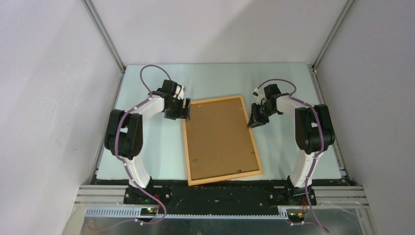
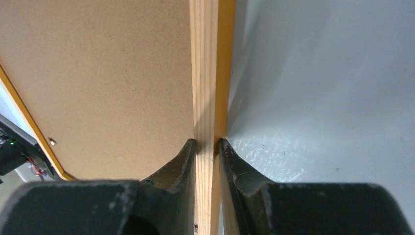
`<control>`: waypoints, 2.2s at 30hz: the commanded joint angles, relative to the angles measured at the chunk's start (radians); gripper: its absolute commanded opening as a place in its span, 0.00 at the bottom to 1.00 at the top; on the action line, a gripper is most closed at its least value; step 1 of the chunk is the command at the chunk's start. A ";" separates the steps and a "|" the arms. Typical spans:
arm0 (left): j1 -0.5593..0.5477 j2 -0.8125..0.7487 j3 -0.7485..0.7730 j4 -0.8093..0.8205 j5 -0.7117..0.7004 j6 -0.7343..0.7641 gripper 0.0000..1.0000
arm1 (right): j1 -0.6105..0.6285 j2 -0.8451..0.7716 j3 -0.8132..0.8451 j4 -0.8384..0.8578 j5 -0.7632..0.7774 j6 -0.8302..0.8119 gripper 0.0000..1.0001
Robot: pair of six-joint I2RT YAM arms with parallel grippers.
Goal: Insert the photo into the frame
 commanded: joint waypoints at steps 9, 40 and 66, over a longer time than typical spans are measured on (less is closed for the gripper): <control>0.025 -0.129 -0.073 0.004 0.143 0.140 0.83 | -0.100 0.047 -0.020 0.191 -0.110 0.229 0.00; 0.000 -0.142 -0.136 0.005 0.184 0.133 0.86 | -0.032 -0.097 -0.071 0.251 0.040 0.120 0.49; 0.001 -0.144 -0.149 0.007 0.216 0.135 0.86 | 0.019 0.043 0.049 0.175 0.201 0.191 0.06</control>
